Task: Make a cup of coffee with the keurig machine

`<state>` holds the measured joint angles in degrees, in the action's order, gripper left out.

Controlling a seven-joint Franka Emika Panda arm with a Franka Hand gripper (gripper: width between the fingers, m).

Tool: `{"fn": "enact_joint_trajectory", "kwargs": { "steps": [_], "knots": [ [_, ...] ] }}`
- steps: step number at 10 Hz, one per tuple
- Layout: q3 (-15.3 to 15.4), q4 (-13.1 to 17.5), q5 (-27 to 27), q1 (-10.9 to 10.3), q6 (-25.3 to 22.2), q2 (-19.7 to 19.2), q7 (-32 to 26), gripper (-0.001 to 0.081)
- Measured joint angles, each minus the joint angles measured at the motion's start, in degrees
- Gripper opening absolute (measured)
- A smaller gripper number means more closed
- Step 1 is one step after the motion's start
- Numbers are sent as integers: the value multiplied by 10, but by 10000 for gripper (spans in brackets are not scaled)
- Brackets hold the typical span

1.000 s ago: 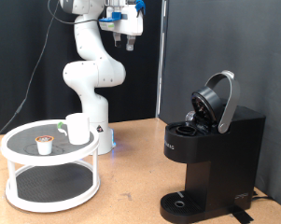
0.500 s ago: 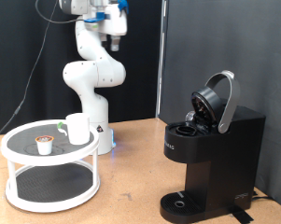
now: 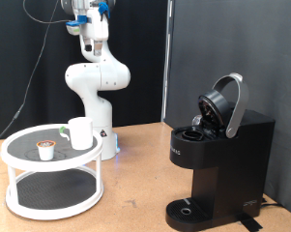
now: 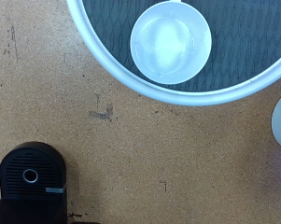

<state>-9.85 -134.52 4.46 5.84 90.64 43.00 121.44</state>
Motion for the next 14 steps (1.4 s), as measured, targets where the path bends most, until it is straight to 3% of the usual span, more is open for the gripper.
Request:
{"fn": "enact_joint_trajectory", "kwargs": {
  "steps": [4, 9, 13, 14],
  "knots": [
    [-42, -4, 24, 16, 4, 0, -44, 734],
    [-115, 20, 53, 39, 24, -30, -93, 734],
    [-131, 34, 71, 40, 24, -50, -107, 734],
    [-136, 33, 64, 36, 24, -49, -142, 734]
  ]
}}
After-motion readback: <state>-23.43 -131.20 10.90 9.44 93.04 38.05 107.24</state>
